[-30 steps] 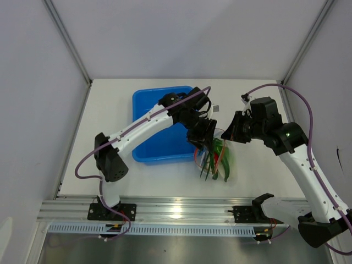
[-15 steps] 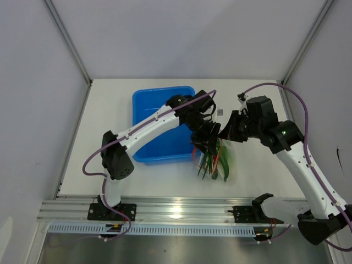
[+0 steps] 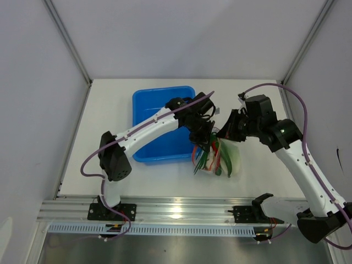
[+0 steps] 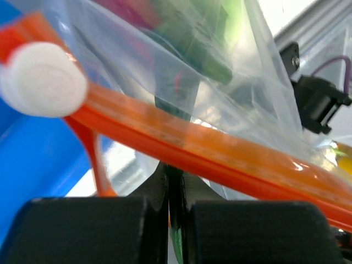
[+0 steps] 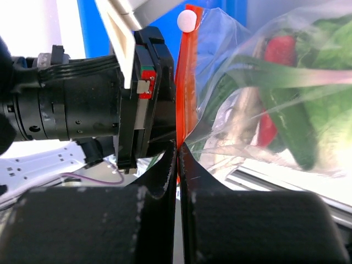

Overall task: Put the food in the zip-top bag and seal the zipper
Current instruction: Place the fake vegetable in the zipper food storage bag.

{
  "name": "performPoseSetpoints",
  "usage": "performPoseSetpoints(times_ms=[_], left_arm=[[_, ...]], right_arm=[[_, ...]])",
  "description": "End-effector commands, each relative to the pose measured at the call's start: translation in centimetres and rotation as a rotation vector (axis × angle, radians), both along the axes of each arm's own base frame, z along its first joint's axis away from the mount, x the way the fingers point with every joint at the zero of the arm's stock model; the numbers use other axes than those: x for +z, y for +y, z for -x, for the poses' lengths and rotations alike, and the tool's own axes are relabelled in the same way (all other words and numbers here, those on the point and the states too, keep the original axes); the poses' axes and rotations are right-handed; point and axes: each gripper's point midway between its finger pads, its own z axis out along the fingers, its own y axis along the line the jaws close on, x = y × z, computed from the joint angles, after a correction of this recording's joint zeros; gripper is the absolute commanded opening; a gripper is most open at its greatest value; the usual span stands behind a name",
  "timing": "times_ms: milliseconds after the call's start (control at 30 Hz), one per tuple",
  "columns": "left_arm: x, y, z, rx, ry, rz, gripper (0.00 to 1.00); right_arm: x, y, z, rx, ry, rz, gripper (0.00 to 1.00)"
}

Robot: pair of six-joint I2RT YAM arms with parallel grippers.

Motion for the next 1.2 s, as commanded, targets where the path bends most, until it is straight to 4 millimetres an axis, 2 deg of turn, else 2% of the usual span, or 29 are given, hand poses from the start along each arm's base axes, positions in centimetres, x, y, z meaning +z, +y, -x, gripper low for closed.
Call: performPoseSetpoints(times_ms=[0,100,133,300,400,433,467,500,567,600,633,667,767,800,833,867,933,1033,1067,1100,1167], left_arm=[[4.0,-0.4,-1.7,0.069,-0.161,0.094,0.0],[4.6,0.1,-2.1,0.123,-0.184,0.102,0.01],[5.4,-0.4,-2.3,0.127,-0.194,0.137,0.01],[7.9,-1.3,-1.1,0.135,-0.123,0.209,0.01],[8.3,-1.3,-1.2,0.158,-0.113,0.203,0.01],[7.4,-1.2,-0.8,0.178,-0.076,0.184,0.0],[7.5,-1.7,-0.8,0.181,-0.068,0.211,0.01],[6.0,-1.4,-0.3,0.191,-0.037,0.19,0.01],[6.4,-2.5,0.0,0.201,-0.043,0.247,0.01],[6.7,-2.5,0.0,0.206,-0.068,0.262,0.01],[4.8,-2.1,0.0,0.216,-0.085,0.226,0.0],[4.8,-2.5,-0.6,0.222,-0.118,0.248,0.01],[2.5,-1.6,-1.5,0.253,-0.174,0.218,0.01],[2.8,-2.0,-2.0,0.264,-0.202,0.241,0.01],[3.2,-1.7,-2.2,0.272,-0.229,0.252,0.01],[2.2,-1.3,-2.4,0.294,-0.258,0.225,0.01],[3.0,-1.7,-2.8,0.308,-0.308,0.265,0.01],[1.6,-2.6,-1.6,0.274,-0.341,0.237,0.01],[1.8,-3.1,-1.3,0.265,-0.351,0.233,0.01],[1.1,-2.9,-1.7,0.283,-0.381,0.191,0.01],[-0.1,-3.2,-0.6,0.258,-0.385,0.138,0.0]], right_arm=[[3.9,1.3,-0.1,0.004,-0.037,-0.125,0.0],[3.3,1.3,0.4,0.002,0.023,-0.145,0.0],[3.0,1.4,0.6,-0.003,0.045,-0.159,0.0],[3.2,2.6,2.2,0.058,0.113,-0.214,0.0],[3.5,3.0,3.3,0.074,0.118,-0.246,0.0],[3.7,3.4,3.7,0.09,0.121,-0.275,0.0],[2.8,3.6,4.0,0.07,0.164,-0.3,0.0],[3.6,3.7,4.2,0.075,0.128,-0.34,0.0],[3.1,4.0,4.2,0.045,0.14,-0.383,0.0],[3.6,3.8,4.7,0.045,0.12,-0.411,0.0],[4.1,3.9,4.7,0.032,0.105,-0.443,0.0],[4.1,3.9,4.9,0.028,0.097,-0.456,0.0],[4.1,3.3,6.0,0.018,0.07,-0.496,0.0],[3.5,3.2,6.1,0.002,0.089,-0.502,0.0],[3.7,2.9,6.6,0.0,0.08,-0.518,0.0],[3.6,2.9,6.7,-0.004,0.085,-0.53,0.0],[3.4,2.8,7.3,-0.01,0.099,-0.554,0.0],[2.3,2.1,7.5,-0.04,0.102,-0.533,0.0],[2.1,2.1,7.5,-0.041,0.106,-0.536,0.0],[1.9,2.1,7.5,-0.041,0.114,-0.545,0.0],[1.8,2.4,7.6,-0.049,0.13,-0.591,0.0]])
